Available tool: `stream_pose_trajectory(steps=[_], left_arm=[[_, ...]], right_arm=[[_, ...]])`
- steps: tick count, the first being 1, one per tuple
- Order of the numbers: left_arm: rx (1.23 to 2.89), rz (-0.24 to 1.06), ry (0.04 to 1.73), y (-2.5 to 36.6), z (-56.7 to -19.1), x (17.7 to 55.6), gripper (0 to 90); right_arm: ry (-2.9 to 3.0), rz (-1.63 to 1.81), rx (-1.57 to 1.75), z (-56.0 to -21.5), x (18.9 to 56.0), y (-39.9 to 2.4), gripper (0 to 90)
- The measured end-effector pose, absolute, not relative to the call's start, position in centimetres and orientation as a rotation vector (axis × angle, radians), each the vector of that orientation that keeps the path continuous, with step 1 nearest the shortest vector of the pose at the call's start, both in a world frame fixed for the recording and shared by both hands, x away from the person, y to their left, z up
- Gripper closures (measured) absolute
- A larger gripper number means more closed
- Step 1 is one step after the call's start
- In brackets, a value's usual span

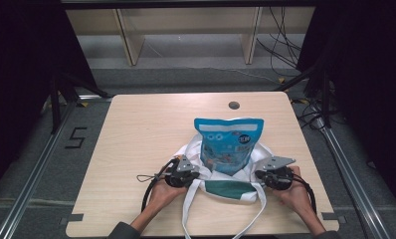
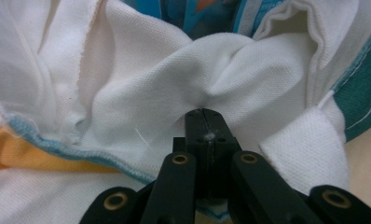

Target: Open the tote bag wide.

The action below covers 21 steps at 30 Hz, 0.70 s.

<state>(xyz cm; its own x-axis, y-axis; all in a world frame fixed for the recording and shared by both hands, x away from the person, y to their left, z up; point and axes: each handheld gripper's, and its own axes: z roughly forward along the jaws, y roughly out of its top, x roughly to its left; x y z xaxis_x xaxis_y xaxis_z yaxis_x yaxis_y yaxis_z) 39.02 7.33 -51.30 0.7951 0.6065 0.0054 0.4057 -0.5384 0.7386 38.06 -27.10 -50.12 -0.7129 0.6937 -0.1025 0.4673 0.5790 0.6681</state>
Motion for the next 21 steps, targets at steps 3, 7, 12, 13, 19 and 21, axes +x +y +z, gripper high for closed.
stream_pose_trajectory(steps=[3, 7, 12, 13, 19, 21], left_arm=[[2.204, 0.342, 0.759, 7.5, -51.3, 39.6, 89.3], [2.191, 0.344, 0.786, 8.1, -51.4, 40.9, 89.3], [2.16, 0.355, 0.838, 8.8, -51.5, 42.7, 89.1], [2.158, 0.357, 0.846, 8.8, -51.5, 42.9, 89.0], [2.121, 0.362, 0.888, 9.3, -51.6, 44.5, 89.0], [2.116, 0.368, 0.892, 9.3, -51.7, 44.8, 89.0]], right_arm=[[2.447, 0.891, 0.952, -50.2, 39.4, -26.8, 88.7], [2.433, 0.904, 0.967, -50.3, 41.0, -26.3, 88.3], [2.419, 0.909, 1.0, -50.3, 43.5, -25.5, 88.0], [2.409, 0.91, 0.994, -50.3, 44.0, -25.4, 88.0], [2.375, 0.911, 1.031, -50.4, 46.2, -24.7, 87.4], [2.367, 0.915, 1.042, -50.4, 46.7, -24.7, 87.4]])
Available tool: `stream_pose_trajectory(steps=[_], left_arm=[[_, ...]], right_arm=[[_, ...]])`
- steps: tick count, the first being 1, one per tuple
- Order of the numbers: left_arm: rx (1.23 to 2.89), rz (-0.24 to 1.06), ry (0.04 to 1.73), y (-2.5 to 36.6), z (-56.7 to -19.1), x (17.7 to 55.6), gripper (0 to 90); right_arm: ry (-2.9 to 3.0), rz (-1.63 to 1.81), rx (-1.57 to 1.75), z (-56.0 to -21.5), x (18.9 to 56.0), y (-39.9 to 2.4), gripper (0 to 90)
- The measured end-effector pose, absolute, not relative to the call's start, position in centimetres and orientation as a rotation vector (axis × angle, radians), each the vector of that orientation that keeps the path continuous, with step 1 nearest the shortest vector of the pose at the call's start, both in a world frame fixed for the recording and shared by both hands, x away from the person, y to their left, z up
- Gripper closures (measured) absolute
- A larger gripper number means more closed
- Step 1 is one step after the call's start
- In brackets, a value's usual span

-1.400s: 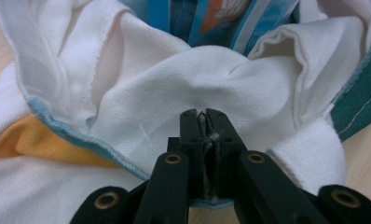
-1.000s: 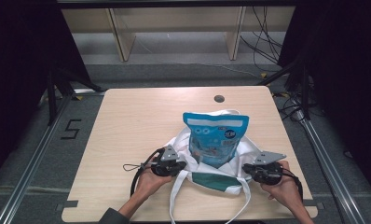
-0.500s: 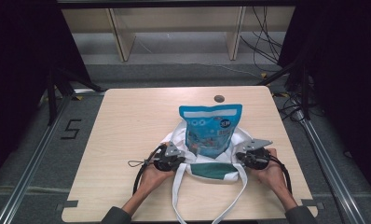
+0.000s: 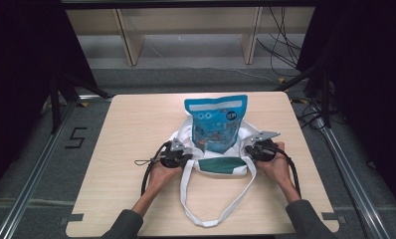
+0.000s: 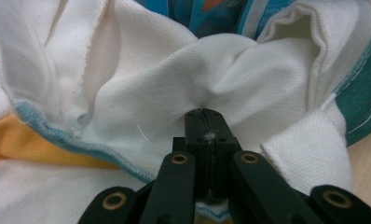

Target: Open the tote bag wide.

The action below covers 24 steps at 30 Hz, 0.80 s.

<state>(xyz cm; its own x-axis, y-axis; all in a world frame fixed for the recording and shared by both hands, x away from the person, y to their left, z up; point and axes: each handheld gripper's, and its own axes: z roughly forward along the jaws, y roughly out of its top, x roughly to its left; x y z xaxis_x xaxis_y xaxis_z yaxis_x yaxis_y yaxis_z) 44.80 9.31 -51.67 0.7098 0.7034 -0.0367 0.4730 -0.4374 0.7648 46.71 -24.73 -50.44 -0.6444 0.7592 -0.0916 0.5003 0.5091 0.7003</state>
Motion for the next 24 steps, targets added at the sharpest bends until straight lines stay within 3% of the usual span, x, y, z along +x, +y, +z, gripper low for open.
stream_pose_trajectory(steps=[11, 24], left_arm=[[2.113, 0.382, 0.886, 9.4, -51.5, 44.9, 87.6], [2.029, 0.371, 0.888, 9.9, -49.3, 44.3, 72.3]], right_arm=[[2.346, 0.94, 1.083, -50.5, 47.5, -24.8, 86.1], [2.316, 0.979, 1.106, -49.2, 47.1, -25.5, 76.7]])
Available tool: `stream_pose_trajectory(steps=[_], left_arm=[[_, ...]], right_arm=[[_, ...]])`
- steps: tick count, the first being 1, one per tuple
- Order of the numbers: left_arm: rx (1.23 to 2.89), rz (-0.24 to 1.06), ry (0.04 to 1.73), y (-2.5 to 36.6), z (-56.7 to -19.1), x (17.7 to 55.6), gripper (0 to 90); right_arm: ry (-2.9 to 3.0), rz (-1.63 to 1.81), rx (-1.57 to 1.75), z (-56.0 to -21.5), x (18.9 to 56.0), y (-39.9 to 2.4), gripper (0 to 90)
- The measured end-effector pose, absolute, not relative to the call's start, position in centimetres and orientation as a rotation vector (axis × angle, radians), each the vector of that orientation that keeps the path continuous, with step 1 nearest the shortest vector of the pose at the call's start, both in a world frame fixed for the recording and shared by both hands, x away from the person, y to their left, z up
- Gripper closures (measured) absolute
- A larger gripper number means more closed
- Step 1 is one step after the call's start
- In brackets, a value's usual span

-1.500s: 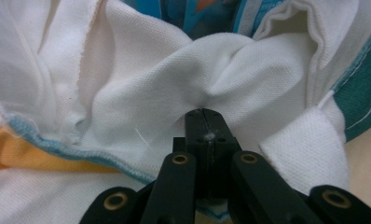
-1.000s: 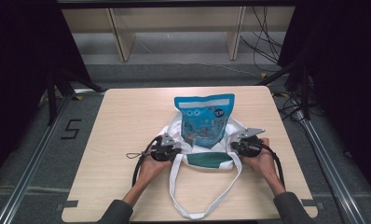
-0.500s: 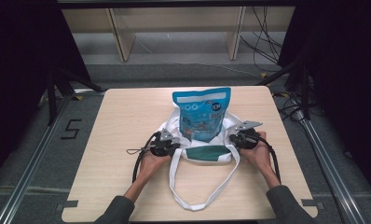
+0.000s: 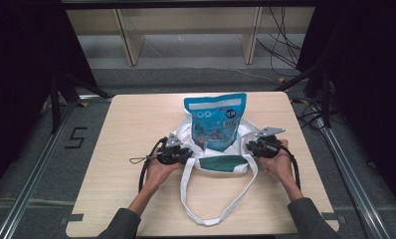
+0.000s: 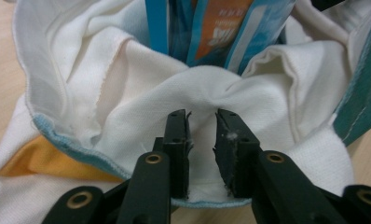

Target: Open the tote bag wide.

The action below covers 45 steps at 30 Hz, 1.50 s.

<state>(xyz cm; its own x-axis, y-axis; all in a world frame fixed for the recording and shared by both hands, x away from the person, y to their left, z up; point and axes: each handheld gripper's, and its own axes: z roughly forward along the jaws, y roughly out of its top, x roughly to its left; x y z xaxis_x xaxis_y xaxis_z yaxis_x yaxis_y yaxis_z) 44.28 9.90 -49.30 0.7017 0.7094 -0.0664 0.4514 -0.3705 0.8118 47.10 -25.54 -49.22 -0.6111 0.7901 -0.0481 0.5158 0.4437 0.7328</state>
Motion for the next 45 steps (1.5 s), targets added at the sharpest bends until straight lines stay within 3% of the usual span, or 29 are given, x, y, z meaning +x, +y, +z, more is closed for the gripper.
stream_pose_trajectory(steps=[9, 17, 26, 45], left_arm=[[1.93, 0.355, 0.916, 10.5, -46.9, 43.3, 49.6], [1.884, 0.331, 0.897, 10.9, -45.3, 42.1, 42.7], [1.948, 0.311, 0.876, 11.6, -46.1, 40.9, 35.4], [1.966, 0.312, 0.873, 11.6, -46.9, 37.7, 31.3]], right_arm=[[2.227, 1.113, 1.148, -46.5, 45.7, -26.9, 70.4], [2.205, 1.146, 1.082, -44.7, 44.3, -26.8, 60.5], [2.222, 1.184, 1.11, -44.1, 42.4, -27.1, 48.3], [2.271, 1.188, 1.101, -44.6, 39.2, -27.4, 42.9]])
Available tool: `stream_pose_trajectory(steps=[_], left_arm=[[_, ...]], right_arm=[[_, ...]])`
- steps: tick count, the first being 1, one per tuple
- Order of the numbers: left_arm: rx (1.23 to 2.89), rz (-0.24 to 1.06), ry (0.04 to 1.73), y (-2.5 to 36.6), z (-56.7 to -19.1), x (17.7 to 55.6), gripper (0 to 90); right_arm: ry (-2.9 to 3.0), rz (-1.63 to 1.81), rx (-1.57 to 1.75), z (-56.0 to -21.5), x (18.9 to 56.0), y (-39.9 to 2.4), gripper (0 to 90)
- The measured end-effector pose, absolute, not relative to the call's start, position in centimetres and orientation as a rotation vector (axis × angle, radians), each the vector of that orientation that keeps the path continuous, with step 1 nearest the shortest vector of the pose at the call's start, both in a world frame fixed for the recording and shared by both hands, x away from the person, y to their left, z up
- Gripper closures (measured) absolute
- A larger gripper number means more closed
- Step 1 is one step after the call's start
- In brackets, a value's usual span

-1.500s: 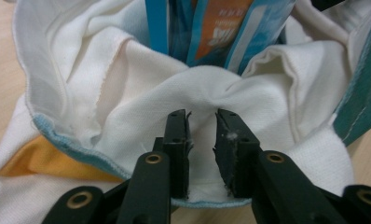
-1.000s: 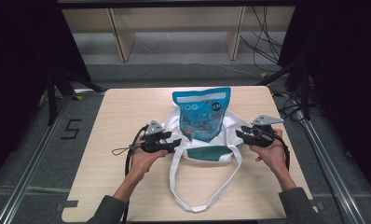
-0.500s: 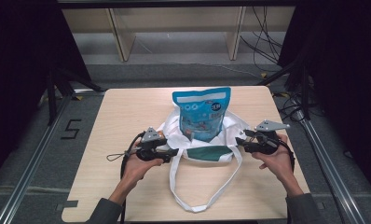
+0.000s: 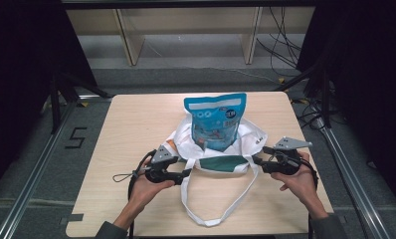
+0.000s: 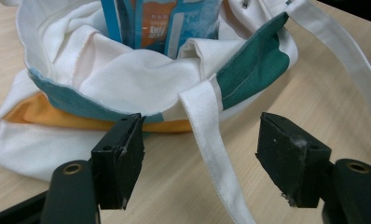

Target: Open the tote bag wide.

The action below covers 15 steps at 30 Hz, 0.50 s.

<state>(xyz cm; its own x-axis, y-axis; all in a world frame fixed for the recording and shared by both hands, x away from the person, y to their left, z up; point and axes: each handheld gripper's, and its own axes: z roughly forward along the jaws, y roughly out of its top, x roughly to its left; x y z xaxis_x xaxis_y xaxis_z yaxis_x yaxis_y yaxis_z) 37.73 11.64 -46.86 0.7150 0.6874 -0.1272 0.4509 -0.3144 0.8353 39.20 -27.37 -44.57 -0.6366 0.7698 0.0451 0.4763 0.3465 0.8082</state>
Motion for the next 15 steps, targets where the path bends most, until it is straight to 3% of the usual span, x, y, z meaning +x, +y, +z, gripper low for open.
stream_pose_trajectory(steps=[15], left_arm=[[1.994, 0.344, 0.87, 13.2, -47.8, 36.1, 30.4]], right_arm=[[2.306, 1.165, 1.064, -45.2, 37.3, -27.3, 40.0]])
